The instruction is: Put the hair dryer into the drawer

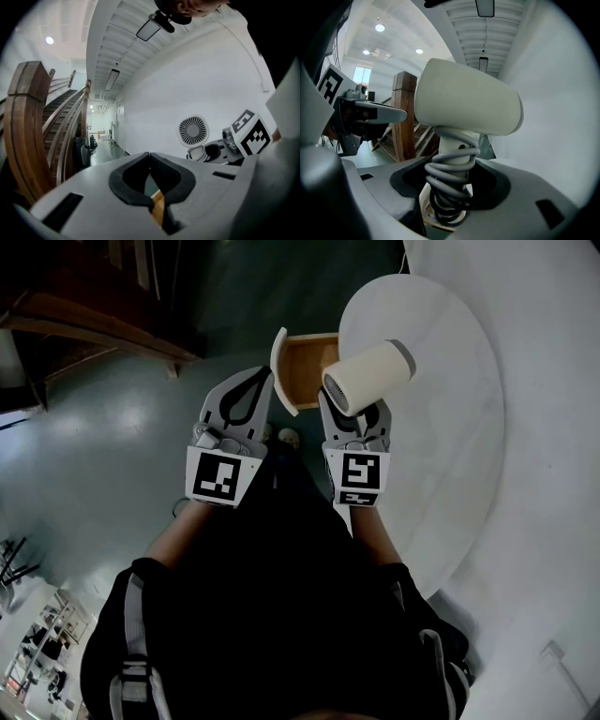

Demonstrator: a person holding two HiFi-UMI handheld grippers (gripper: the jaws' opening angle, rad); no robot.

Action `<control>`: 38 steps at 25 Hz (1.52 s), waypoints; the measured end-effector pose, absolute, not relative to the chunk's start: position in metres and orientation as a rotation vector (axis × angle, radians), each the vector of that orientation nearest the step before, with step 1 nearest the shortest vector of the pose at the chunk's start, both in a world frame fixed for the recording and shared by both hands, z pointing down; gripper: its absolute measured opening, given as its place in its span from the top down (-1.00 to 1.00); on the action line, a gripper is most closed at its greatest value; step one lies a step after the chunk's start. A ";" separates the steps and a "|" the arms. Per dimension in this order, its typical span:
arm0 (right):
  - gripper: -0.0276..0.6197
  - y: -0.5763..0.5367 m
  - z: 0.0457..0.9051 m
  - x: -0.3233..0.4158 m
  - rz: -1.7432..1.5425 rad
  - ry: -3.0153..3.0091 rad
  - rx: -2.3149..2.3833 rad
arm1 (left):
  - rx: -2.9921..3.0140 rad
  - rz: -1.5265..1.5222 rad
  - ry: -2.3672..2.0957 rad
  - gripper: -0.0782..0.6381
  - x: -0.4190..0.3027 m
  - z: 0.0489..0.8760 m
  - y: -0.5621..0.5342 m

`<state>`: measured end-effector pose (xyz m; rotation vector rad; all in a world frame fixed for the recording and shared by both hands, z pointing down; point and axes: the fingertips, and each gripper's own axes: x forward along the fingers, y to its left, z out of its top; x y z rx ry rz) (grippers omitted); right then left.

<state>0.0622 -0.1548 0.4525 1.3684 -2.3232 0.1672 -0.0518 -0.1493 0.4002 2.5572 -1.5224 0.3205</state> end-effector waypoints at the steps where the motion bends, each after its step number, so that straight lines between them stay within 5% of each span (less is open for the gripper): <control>1: 0.07 -0.157 0.459 0.060 0.169 -2.328 1.353 | 2.550 0.328 -1.523 0.76 -0.052 0.405 -0.150; 38: 0.09 -0.171 0.691 0.042 0.420 -2.122 1.057 | 2.418 0.499 -1.360 0.76 -0.032 0.559 -0.187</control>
